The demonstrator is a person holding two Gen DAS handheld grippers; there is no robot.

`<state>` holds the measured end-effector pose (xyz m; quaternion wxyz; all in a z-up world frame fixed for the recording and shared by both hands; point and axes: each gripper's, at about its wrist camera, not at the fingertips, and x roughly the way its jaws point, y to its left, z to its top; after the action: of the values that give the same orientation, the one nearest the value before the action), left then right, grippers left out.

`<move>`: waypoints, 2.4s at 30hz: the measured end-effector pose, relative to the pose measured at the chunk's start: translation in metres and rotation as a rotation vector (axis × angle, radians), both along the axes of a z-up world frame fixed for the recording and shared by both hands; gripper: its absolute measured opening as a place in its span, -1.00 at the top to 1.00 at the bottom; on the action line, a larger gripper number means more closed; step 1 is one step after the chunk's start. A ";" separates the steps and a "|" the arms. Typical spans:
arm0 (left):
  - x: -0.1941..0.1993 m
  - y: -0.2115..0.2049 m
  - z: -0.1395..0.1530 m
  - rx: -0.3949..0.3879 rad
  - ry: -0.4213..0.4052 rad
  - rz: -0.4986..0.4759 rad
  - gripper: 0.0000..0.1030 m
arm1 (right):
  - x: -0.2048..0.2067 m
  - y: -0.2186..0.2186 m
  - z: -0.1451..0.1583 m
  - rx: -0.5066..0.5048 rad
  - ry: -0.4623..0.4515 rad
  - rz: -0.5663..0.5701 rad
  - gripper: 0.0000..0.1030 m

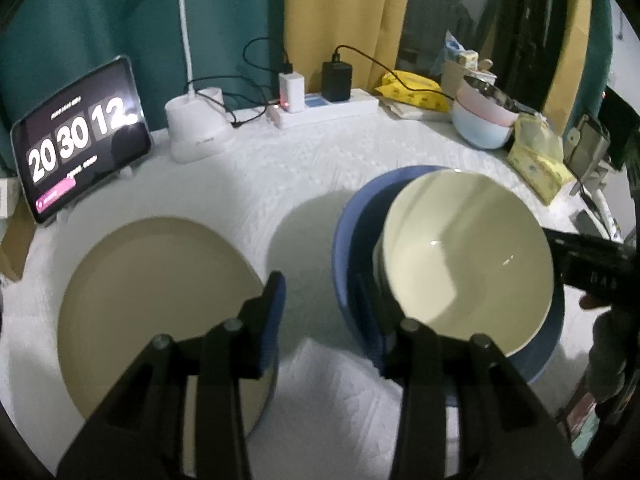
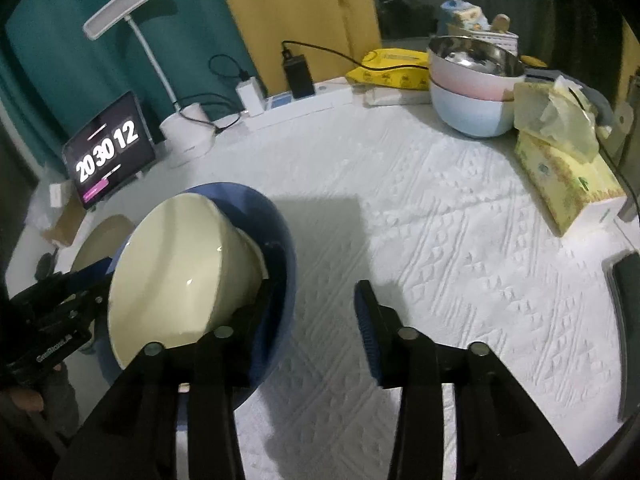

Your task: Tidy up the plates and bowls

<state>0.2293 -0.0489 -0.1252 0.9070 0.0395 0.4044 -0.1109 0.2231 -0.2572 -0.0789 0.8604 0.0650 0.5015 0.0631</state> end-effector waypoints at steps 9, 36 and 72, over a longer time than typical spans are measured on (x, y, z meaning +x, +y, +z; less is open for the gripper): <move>0.002 0.009 -0.003 -0.102 -0.015 -0.031 0.42 | -0.005 -0.012 -0.007 0.085 -0.018 -0.106 -0.13; -0.010 -0.005 0.005 -0.080 -0.079 -0.051 0.78 | -0.014 0.009 0.001 0.096 -0.053 -0.140 0.84; -0.028 0.018 0.047 -0.108 -0.188 -0.021 0.77 | -0.015 0.035 0.057 0.081 -0.167 -0.113 0.84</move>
<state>0.2011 -0.0308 -0.0781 0.9405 0.0049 0.3106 -0.1377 0.2086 -0.2225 -0.0224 0.8979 0.1226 0.4208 0.0400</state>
